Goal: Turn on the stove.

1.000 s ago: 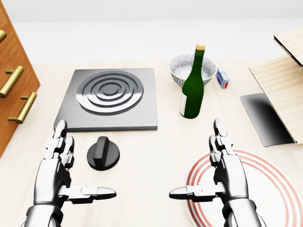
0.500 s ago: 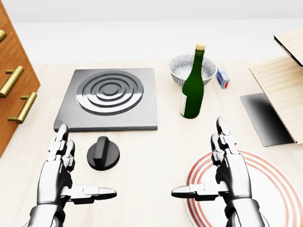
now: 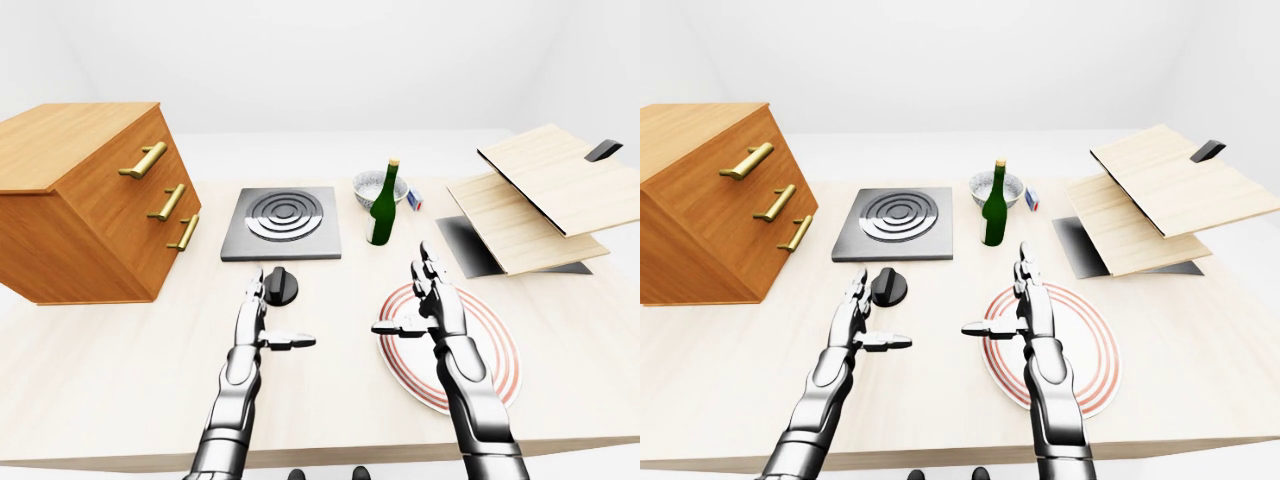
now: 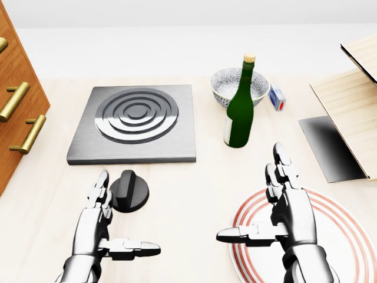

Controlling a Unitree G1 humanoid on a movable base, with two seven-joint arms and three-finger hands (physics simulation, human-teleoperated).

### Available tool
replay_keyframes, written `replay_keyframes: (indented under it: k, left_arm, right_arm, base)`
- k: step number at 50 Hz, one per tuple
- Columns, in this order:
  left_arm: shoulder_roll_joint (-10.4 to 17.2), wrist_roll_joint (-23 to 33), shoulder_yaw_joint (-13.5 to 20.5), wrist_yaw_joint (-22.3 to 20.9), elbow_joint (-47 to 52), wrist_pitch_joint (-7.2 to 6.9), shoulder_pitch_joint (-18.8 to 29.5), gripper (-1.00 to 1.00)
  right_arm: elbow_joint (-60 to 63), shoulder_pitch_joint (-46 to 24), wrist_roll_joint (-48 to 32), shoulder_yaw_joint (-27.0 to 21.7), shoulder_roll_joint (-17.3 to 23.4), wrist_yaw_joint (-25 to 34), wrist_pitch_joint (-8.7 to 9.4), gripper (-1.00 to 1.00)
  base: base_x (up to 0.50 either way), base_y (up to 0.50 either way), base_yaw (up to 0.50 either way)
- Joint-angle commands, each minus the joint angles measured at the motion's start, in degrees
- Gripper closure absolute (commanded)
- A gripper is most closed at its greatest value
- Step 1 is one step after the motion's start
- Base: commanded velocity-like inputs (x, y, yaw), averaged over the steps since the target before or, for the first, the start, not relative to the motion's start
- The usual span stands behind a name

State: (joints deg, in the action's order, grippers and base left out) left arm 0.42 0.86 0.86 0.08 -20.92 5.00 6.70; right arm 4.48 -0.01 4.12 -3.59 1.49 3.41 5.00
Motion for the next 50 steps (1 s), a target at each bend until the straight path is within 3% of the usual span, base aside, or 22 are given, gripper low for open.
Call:
replay_keyframes:
  k: [1, 26, 50]
  left_arm:
    - [-0.85, 0.86, -1.25, 0.01, -4.66, 0.00, 0.91, -1.00]
    - [-2.60, 1.19, -3.07, -1.87, -9.93, 0.00, 2.23, -1.00]
    - [-4.80, 2.06, -6.90, -3.97, -5.42, 0.00, -1.56, -1.00]
  right_arm:
    - [0.18, -0.13, 0.32, -0.23, 0.09, 0.02, 0.00, -1.00]
    - [1.17, -0.47, 1.19, -0.82, 0.29, -0.04, 0.00, -1.00]
    - [2.32, -0.54, 2.02, -1.41, 0.48, -0.08, 0.00, -1.00]
  base:
    - [0.00, 0.00, 0.00]
    - [0.00, 0.00, 0.00]
    - [0.00, 0.00, 0.00]
